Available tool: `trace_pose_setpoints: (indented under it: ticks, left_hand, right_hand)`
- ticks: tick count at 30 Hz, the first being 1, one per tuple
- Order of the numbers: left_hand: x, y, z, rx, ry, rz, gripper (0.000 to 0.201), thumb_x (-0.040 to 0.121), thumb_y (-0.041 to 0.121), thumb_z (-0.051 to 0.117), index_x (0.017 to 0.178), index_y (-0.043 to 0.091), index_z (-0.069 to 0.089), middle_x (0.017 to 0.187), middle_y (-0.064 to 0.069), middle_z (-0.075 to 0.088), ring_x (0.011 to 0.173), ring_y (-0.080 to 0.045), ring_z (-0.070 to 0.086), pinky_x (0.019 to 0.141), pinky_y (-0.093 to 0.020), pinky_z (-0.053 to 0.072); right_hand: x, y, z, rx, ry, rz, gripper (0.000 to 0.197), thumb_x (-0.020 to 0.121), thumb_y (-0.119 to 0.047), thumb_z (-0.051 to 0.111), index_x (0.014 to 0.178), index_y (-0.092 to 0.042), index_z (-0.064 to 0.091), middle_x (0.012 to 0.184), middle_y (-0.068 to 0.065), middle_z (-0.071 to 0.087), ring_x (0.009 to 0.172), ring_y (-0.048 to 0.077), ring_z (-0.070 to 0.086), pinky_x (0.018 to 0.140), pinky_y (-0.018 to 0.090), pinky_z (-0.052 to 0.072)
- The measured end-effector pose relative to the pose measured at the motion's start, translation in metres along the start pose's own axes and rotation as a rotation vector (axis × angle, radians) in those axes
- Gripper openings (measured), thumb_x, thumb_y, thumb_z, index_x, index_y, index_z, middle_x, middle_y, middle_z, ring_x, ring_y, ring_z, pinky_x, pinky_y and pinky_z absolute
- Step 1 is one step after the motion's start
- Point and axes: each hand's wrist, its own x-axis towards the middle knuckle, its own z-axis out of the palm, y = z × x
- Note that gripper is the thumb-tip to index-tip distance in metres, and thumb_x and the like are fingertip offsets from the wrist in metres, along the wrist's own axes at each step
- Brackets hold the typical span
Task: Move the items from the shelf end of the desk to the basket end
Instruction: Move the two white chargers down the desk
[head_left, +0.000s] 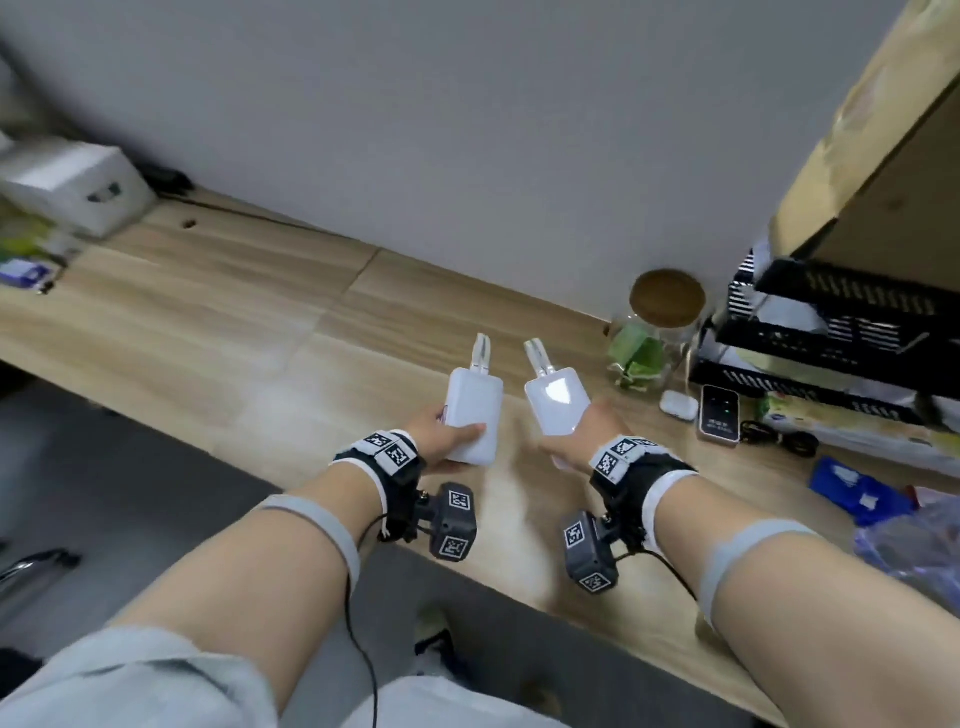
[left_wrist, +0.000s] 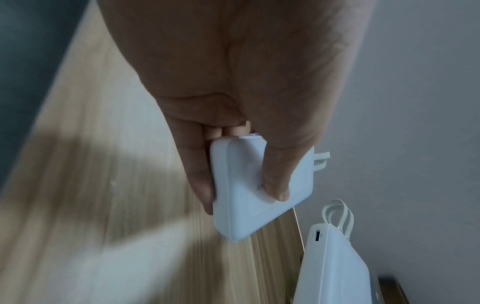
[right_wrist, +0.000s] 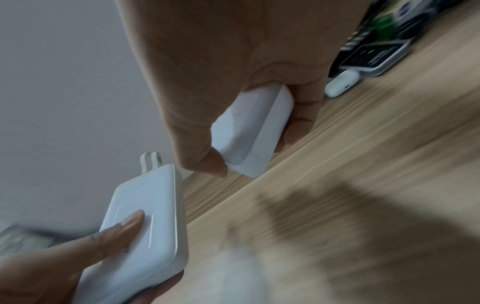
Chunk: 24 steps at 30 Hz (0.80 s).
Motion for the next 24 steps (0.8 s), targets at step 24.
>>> trace_pose_setpoints:
  ticks: [24]
  left_hand:
    - [-0.052, -0.179, -0.503, -0.473, 0.494, -0.053, 0.045, 0.083, 0.024, 0.077, 0.120, 0.013, 0.054, 0.120, -0.009, 0.065, 0.102, -0.025, 0.069, 0.083, -0.041, 0.060]
  right_hand:
    - [-0.066, -0.436, 0.331, -0.410, -0.366, -0.567, 0.069, 0.067, -0.039, 0.072, 0.112, -0.012, 0.027, 0.085, 0.002, 0.052, 0.070, 0.018, 0.054, 0.057, 0.030, 0.044]
